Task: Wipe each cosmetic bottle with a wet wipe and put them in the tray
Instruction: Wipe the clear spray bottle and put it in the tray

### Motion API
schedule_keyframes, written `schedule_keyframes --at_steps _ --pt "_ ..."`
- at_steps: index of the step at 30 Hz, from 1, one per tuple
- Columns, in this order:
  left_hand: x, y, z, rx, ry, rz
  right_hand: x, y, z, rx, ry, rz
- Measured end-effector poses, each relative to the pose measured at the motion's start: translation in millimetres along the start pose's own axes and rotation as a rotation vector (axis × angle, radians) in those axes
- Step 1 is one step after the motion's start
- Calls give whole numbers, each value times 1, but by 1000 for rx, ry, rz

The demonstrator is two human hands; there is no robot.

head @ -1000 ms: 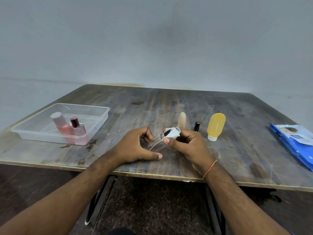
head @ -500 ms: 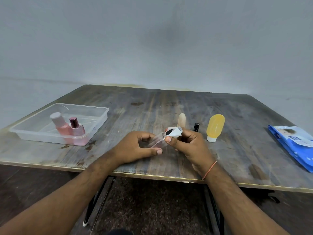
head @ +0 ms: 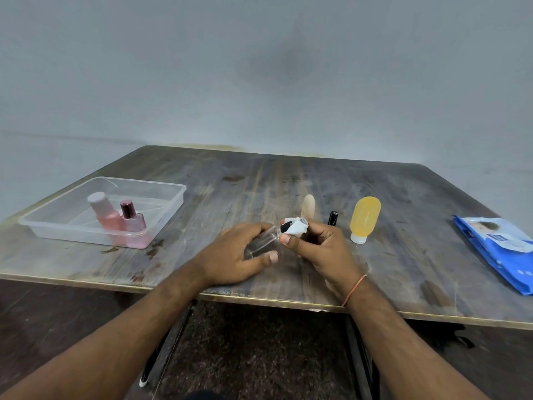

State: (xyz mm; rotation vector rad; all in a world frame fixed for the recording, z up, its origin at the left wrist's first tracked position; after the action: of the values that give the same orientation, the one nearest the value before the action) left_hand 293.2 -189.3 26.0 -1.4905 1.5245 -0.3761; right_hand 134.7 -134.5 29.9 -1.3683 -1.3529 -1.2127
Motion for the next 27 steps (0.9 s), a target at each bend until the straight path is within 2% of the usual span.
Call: schedule_keyframes --at_steps 8,12,15,19,27 --pt "-3 -4 3 -33 -35 -23 -2 -7 -4 -64 -14 8" --pt "-4 -13 5 -137 -38 -9 -4 -8 -4 -77 3 27" --pt "0 -21 8 -248 -26 -21 -4 -2 -3 -44 -7 130" --pt "3 -30 11 -320 -34 -83 -1 5 0 -10 -5 210" --pt "5 -32 11 -347 -58 -92 -4 2 -2 -52 -8 255"
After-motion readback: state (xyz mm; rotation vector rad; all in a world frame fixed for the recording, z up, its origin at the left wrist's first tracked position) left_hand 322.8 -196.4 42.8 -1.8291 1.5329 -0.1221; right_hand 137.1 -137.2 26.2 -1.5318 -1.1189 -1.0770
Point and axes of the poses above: each hand's wrist, its own z-axis away from the middle knuckle, its own y-axis out of the palm, x = y × z, the point moved 9 cm from there along -z, towards the middle knuckle, and after that the axes turned 12 degrees about y, right-handed, at the moved point
